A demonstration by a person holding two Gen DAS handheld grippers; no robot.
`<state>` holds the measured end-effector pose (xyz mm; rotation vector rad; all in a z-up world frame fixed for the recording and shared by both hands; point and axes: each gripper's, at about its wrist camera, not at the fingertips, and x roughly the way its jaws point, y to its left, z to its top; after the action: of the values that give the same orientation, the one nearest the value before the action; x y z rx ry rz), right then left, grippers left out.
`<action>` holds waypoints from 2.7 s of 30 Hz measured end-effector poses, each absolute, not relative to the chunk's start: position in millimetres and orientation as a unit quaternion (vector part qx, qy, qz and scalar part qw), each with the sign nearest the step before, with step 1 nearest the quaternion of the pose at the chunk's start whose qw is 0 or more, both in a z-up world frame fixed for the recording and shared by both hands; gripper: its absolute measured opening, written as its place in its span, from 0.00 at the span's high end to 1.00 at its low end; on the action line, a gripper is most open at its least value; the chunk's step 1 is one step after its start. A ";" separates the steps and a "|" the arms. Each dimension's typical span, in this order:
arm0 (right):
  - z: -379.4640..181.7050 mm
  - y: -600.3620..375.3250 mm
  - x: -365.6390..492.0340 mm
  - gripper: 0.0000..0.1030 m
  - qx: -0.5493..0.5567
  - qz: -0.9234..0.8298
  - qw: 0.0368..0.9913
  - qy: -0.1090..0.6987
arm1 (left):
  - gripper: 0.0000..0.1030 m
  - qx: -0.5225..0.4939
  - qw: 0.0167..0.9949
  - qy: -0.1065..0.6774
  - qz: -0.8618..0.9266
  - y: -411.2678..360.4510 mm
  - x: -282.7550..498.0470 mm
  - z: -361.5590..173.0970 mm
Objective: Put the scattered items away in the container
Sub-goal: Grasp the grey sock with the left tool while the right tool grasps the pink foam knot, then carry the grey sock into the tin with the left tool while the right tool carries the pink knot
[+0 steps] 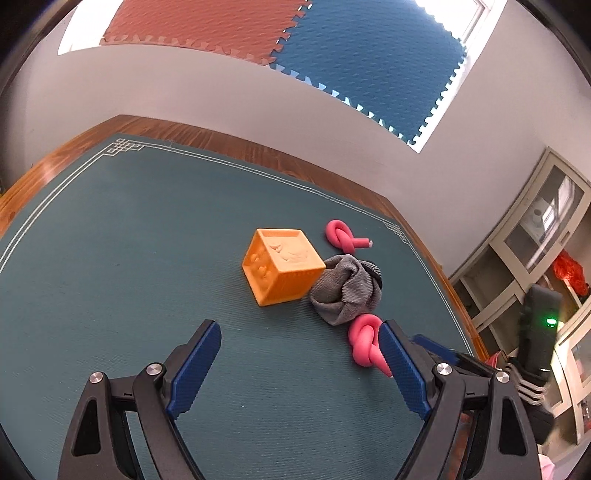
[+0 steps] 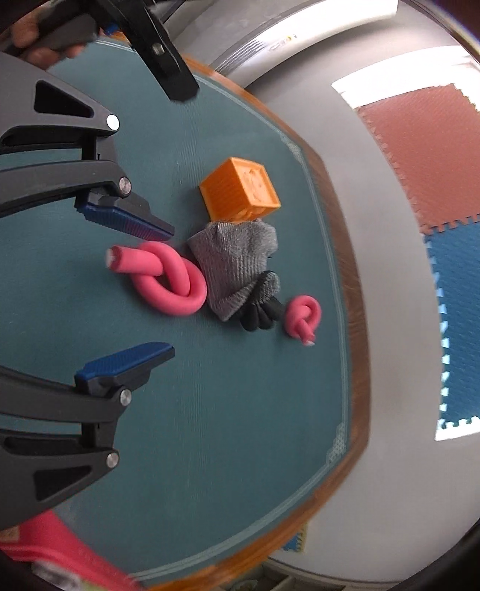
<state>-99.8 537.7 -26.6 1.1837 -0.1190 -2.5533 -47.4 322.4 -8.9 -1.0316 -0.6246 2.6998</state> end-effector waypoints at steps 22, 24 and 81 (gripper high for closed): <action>-51.0 543.3 -110.8 0.47 0.429 -0.892 0.140 -0.024 | 0.14 -0.376 0.110 -0.189 0.901 344.4 -65.9 -10.7; -49.5 554.0 -106.7 0.47 0.431 -0.892 0.131 -0.032 | 0.14 -0.381 0.118 -0.175 0.900 354.5 -70.8 -7.7; -16.9 607.3 -71.3 0.47 0.352 -0.927 0.101 -0.087 | 0.34 -0.318 0.115 -0.092 0.936 420.1 -107.0 15.4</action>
<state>-71.3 607.3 -16.9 1.0396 -0.2556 -2.7373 -107.0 420.1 15.4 -0.9322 -0.2691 2.7438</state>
